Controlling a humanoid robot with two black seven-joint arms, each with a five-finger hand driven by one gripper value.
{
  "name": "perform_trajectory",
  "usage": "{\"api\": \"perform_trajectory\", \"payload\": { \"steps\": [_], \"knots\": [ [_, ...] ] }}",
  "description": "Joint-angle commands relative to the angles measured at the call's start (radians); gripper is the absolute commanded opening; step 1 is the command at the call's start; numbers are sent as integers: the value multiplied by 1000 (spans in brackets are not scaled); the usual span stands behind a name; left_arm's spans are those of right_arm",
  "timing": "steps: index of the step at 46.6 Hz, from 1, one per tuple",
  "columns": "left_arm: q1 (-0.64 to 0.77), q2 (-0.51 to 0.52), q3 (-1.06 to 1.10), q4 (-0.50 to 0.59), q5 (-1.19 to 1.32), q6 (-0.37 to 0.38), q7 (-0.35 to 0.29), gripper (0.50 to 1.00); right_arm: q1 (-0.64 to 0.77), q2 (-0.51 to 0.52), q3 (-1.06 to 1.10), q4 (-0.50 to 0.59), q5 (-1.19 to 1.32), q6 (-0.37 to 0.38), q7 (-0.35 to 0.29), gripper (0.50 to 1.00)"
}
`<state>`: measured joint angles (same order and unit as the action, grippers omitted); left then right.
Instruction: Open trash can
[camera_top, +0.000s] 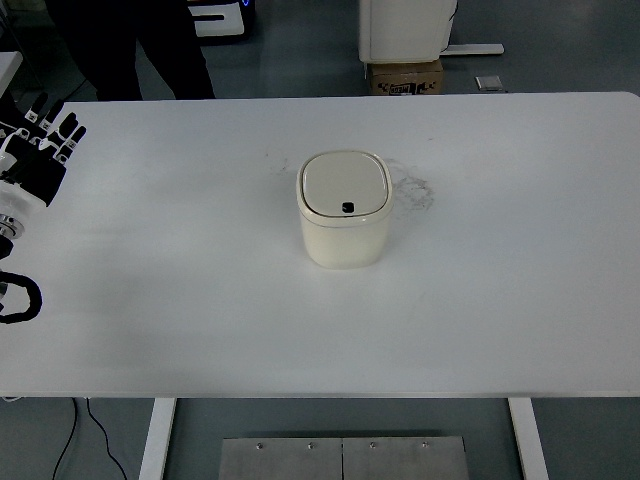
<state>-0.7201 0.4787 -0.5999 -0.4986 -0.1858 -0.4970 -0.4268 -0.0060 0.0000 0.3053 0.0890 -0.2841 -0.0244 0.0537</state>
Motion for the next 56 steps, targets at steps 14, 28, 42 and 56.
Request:
{"api": "perform_trajectory", "payload": {
  "steps": [14,28,42,56],
  "knots": [
    [1,0,2,-3,0,25,0,1000,0,0,0,0,0,0,0,991],
    [-13,-2,0,-1,0,31,0,1000,0,0,0,0,0,0,0,991],
    [-27,9,6,-1,9,43,0,1000,0,0,0,0,-1,0,0,991],
    [-33,9,8,-6,9,43,0,1000,0,0,0,0,-1,0,0,991]
  ]
}}
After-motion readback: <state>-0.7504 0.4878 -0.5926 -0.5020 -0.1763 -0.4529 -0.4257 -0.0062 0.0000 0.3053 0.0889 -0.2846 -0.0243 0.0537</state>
